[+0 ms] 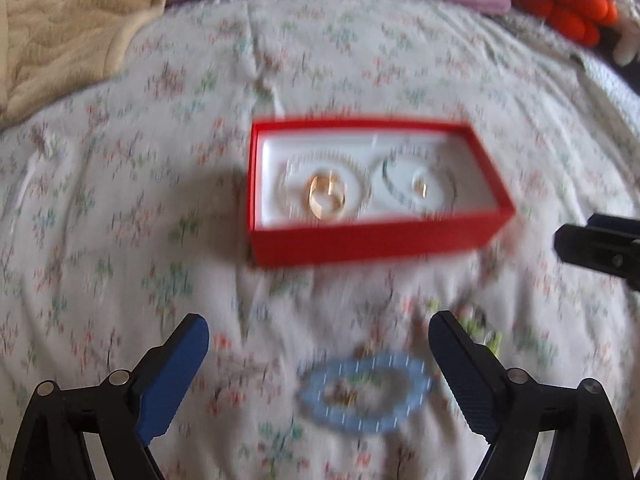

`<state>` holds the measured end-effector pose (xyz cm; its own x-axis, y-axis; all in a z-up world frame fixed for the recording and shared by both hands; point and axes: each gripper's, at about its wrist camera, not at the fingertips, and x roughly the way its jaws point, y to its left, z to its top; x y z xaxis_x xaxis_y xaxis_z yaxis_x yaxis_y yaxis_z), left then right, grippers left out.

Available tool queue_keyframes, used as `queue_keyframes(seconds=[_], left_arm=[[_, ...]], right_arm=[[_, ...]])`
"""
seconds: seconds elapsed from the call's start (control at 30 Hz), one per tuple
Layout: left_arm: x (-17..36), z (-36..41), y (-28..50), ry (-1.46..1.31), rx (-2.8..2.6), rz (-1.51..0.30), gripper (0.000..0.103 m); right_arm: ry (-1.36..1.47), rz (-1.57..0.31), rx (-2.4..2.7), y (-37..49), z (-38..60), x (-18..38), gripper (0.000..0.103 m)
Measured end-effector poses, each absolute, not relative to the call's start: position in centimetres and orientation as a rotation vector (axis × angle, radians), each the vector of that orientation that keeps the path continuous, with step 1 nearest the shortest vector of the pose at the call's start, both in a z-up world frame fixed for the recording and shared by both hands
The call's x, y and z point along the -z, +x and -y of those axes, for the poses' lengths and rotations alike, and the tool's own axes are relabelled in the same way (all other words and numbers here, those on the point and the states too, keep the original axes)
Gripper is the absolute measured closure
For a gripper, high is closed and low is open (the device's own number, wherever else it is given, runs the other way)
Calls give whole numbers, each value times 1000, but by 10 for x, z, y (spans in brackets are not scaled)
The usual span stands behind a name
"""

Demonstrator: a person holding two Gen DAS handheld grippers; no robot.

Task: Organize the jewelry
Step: 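Grasp the light blue beaded bracelet with the left tool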

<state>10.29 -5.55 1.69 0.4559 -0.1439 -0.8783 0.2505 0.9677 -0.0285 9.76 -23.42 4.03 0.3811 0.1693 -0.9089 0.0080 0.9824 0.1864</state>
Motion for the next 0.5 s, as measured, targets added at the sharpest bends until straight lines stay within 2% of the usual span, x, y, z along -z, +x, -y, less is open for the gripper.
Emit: queue_keyframes(seconds=[0.5], left_arm=[[16,20,80,15,223,-1226,11]], right_arm=[[174,-1359,-26,56,249,0,40]])
